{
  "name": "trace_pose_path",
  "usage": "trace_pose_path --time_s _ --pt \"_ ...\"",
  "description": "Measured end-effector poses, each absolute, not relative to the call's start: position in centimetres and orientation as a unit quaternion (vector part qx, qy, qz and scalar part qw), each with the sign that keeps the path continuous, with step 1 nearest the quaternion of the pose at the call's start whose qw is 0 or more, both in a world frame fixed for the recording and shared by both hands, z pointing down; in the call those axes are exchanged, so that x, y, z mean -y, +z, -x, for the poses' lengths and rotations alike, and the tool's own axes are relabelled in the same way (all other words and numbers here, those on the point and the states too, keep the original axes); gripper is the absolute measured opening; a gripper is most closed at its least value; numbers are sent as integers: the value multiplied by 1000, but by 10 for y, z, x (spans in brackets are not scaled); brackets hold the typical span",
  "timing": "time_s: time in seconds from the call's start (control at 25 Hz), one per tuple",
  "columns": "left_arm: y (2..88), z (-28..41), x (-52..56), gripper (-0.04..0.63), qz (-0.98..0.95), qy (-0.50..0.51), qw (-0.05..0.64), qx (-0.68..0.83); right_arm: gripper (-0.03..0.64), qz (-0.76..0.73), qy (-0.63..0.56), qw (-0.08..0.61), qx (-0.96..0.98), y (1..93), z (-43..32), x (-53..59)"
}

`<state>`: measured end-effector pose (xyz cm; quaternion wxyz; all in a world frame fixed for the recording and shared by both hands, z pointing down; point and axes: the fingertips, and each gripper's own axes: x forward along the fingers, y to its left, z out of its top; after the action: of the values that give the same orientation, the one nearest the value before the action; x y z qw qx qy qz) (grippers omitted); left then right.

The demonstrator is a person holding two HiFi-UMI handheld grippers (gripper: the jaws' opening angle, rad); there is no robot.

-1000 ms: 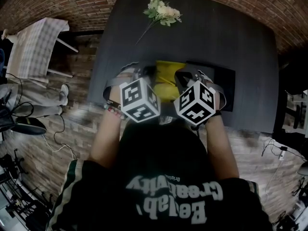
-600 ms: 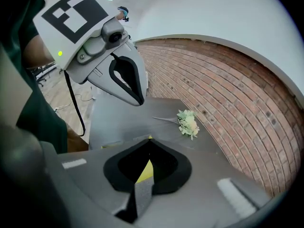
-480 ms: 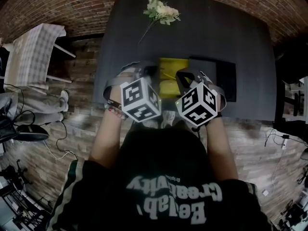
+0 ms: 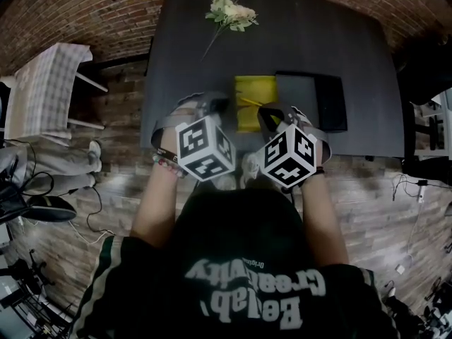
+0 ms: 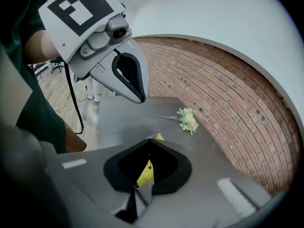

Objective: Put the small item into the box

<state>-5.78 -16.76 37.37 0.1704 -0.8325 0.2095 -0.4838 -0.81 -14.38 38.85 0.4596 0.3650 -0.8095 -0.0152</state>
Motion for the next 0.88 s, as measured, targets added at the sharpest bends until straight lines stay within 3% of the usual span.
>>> trace_pose_path --time_s 0.88 --pt "376 84 116 4 844 -471 188 -175 6 -399 -31 480 780 385 28 95"
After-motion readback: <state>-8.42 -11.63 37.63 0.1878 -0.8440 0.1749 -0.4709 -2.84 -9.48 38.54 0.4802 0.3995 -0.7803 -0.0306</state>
